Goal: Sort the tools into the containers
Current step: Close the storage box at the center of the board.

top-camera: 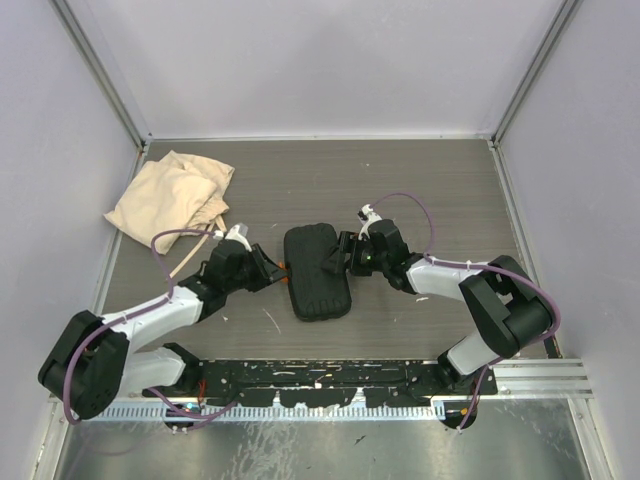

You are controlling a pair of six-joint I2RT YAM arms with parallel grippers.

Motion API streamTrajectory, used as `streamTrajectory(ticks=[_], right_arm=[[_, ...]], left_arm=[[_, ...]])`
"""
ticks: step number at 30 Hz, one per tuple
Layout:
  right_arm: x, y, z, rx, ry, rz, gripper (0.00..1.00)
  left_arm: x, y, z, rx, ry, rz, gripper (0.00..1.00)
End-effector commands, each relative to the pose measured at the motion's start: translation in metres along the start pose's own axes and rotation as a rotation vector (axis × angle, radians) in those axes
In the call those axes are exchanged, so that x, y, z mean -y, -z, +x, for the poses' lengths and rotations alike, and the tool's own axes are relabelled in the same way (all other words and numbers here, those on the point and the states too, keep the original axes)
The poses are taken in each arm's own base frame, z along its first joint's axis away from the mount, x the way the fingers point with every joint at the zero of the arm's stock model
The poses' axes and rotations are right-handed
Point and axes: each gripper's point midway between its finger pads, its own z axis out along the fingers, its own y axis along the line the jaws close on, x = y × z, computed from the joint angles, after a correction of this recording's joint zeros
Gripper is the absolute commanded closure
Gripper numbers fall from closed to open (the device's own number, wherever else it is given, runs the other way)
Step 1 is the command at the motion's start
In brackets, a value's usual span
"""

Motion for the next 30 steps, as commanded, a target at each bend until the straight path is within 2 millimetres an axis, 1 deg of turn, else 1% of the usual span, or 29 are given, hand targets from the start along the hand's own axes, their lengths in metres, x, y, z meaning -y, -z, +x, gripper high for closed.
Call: streamTrajectory(ticks=[1,9,24,30], right_arm=[[0.070,0.013,0.084,-0.270,-0.008,0.251,0.27],[0.071,0.014,0.086,-0.273,-0.009,0.255,0.27],[0.070,0.013,0.086,-0.278,-0.009,0.250,0.27],[0.070,0.013,0.087,-0.282,-0.009,0.249,0.27]], left_arm=[[0.050,0.002,-0.027,0.066,-0.006,0.158,0.73],[0.055,-0.001,-0.026,0.056,0.002,0.177,0.73],[0.063,0.003,-0.030,0.064,0.004,0.202,0.72],[0.066,0.006,-0.031,0.072,0.004,0.210,0.76]])
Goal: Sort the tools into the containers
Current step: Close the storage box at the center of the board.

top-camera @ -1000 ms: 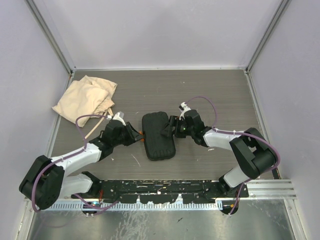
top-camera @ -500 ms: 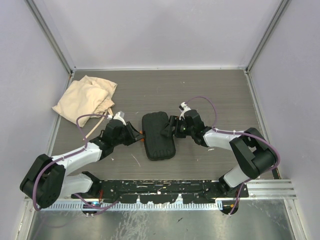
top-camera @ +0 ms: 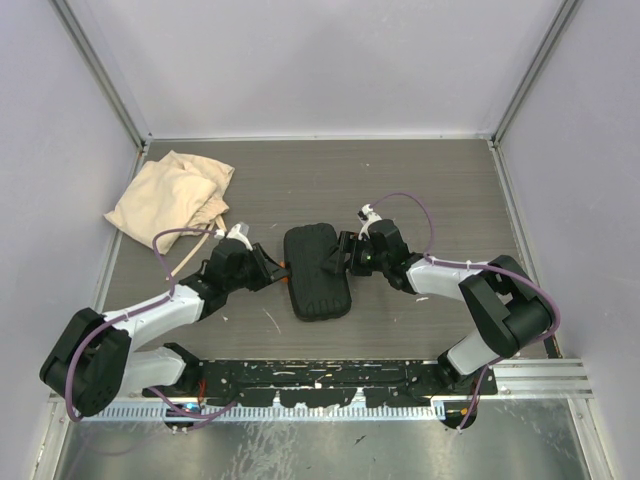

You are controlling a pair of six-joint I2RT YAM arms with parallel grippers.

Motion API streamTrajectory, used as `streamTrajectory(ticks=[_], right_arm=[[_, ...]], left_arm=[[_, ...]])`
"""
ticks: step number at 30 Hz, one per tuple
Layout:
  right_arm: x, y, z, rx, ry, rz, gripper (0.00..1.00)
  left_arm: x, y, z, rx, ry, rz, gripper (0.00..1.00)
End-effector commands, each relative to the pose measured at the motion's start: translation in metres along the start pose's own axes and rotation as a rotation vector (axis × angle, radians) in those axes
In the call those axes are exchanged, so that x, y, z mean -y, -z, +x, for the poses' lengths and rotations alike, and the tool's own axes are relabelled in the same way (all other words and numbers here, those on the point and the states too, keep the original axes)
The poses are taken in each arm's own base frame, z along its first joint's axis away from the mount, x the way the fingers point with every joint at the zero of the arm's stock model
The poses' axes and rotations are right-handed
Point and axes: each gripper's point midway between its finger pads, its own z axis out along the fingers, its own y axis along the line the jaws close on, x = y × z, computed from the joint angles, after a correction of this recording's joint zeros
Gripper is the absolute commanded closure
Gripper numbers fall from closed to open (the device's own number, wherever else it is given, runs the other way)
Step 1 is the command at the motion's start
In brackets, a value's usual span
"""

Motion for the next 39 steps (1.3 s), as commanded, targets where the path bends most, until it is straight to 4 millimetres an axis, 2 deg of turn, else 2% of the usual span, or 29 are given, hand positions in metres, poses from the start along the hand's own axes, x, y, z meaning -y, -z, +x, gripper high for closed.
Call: streamTrajectory(ticks=[1,10,18,30,32,33,34,39], right_arm=[[0.069,0.014,0.085,-0.276,-0.009,0.247,0.27],[0.069,0.014,0.085,-0.275,-0.009,0.248,0.27],[0.068,0.013,0.086,-0.277,-0.010,0.246,0.27],[0.069,0.013,0.087,-0.279,-0.008,0.248,0.27],[0.068,0.013,0.087,-0.278,-0.007,0.247,0.27],[0.068,0.013,0.087,-0.279,-0.008,0.248,0.27],[0.069,0.013,0.087,-0.280,-0.007,0.247,0.27],[0.068,0.012,0.086,-0.279,-0.004,0.247,0.27]], left_arm=[[0.063,0.009,-0.032,0.084,-0.002,0.201,0.77],[0.065,0.015,-0.034,0.092,-0.006,0.204,0.77],[0.069,0.018,-0.035,0.091,-0.013,0.204,0.70],[0.071,0.016,-0.036,0.092,-0.027,0.199,0.68],[0.067,0.019,-0.038,0.107,-0.034,0.178,0.58],[0.065,0.020,-0.039,0.112,-0.036,0.168,0.47],[0.062,0.020,-0.039,0.115,-0.038,0.157,0.41],[0.052,0.017,-0.032,0.094,-0.033,0.127,0.22]])
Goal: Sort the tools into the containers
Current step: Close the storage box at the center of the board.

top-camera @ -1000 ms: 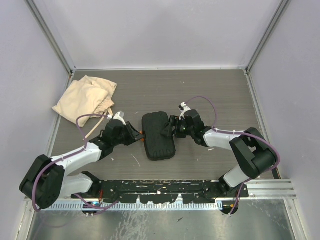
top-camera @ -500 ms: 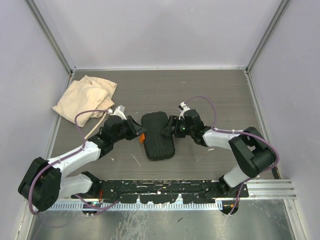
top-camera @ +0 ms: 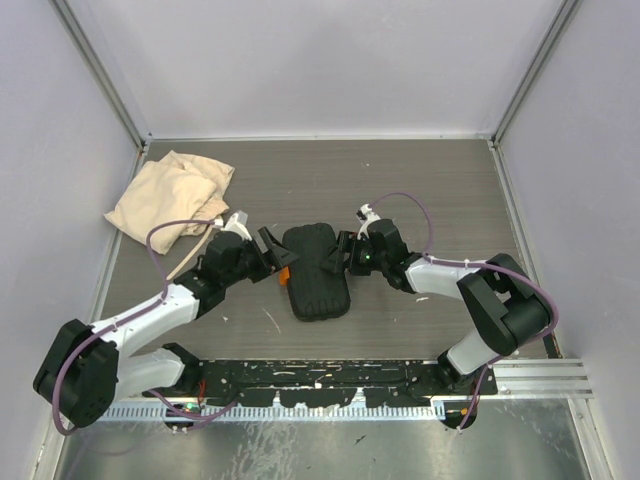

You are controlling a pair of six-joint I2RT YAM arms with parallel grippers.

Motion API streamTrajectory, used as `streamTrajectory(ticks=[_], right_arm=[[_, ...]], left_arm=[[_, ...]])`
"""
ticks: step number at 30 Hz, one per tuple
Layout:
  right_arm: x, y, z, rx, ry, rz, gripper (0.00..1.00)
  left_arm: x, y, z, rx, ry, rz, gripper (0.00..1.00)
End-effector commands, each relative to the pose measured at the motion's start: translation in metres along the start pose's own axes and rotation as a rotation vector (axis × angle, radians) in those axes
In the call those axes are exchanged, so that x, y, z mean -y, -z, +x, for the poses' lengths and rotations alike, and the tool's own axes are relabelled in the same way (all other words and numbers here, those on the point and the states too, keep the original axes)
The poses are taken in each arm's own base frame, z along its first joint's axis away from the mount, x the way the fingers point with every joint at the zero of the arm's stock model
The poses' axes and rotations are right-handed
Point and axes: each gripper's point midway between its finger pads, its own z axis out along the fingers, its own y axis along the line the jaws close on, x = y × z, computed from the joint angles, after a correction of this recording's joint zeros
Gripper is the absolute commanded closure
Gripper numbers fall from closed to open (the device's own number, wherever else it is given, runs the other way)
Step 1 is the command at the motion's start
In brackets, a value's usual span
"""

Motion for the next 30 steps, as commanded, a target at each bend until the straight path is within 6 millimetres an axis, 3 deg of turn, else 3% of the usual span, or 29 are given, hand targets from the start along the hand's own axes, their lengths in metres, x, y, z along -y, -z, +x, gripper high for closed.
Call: streamTrajectory(ticks=[1,11,20,30], right_arm=[[0.071,0.015,0.088,-0.282,-0.010,0.259,0.27],[0.072,0.015,0.090,-0.285,-0.010,0.260,0.27],[0.072,0.015,0.090,-0.286,-0.009,0.258,0.27],[0.072,0.015,0.090,-0.289,-0.010,0.259,0.27]], left_arm=[[0.010,0.001,-0.008,0.026,-0.018,0.021,0.20],[0.007,-0.019,0.002,-0.058,0.010,-0.008,0.10],[-0.003,-0.029,0.011,-0.099,0.017,-0.063,0.09],[-0.014,-0.028,0.017,-0.136,0.010,-0.137,0.09]])
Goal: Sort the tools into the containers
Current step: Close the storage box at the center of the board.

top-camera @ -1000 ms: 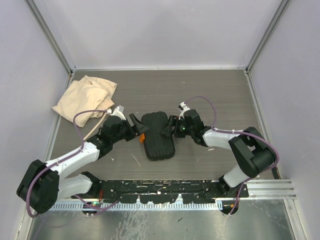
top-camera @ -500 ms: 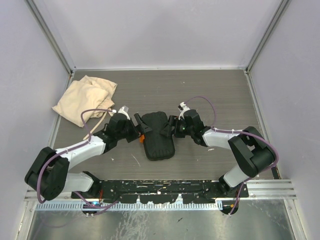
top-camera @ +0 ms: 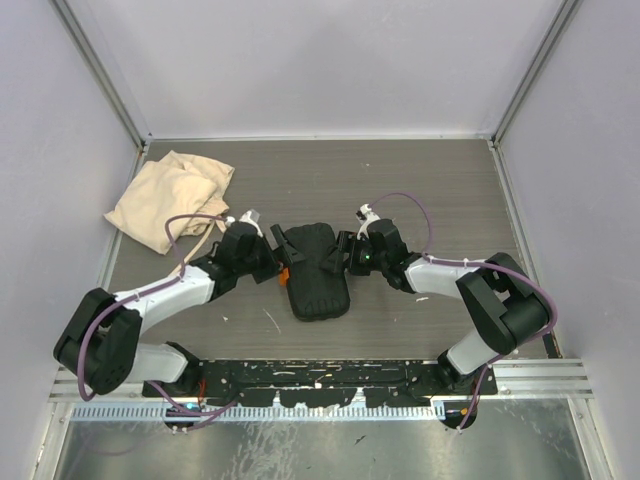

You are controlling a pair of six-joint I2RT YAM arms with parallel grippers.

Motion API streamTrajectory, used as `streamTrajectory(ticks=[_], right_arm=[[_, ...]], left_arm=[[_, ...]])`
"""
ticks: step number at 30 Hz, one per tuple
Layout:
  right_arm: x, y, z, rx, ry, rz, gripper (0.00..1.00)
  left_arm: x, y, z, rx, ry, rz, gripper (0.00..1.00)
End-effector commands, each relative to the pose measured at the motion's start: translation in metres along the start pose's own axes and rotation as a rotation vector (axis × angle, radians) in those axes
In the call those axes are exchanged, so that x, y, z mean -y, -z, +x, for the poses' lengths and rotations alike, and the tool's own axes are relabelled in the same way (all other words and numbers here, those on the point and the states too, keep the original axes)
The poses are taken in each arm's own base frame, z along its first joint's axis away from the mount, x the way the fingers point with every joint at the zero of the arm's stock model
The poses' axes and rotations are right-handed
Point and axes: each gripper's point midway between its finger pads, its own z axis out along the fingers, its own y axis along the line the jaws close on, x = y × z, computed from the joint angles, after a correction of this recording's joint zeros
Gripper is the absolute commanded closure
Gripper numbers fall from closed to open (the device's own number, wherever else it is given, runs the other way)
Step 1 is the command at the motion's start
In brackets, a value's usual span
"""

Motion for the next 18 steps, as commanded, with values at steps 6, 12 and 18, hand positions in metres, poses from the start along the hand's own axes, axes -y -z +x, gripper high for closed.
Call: streamTrajectory(ticks=[6,12,18], right_arm=[[0.072,0.016,0.090,-0.289,-0.012,0.264,0.27],[0.072,0.017,0.090,-0.288,-0.008,0.267,0.27],[0.073,0.017,0.091,-0.290,-0.010,0.269,0.27]], left_arm=[[-0.002,-0.002,0.006,-0.035,-0.028,-0.059,0.09],[-0.008,-0.009,0.014,-0.062,-0.023,-0.086,0.09],[-0.011,-0.010,0.014,-0.058,-0.022,-0.096,0.08]])
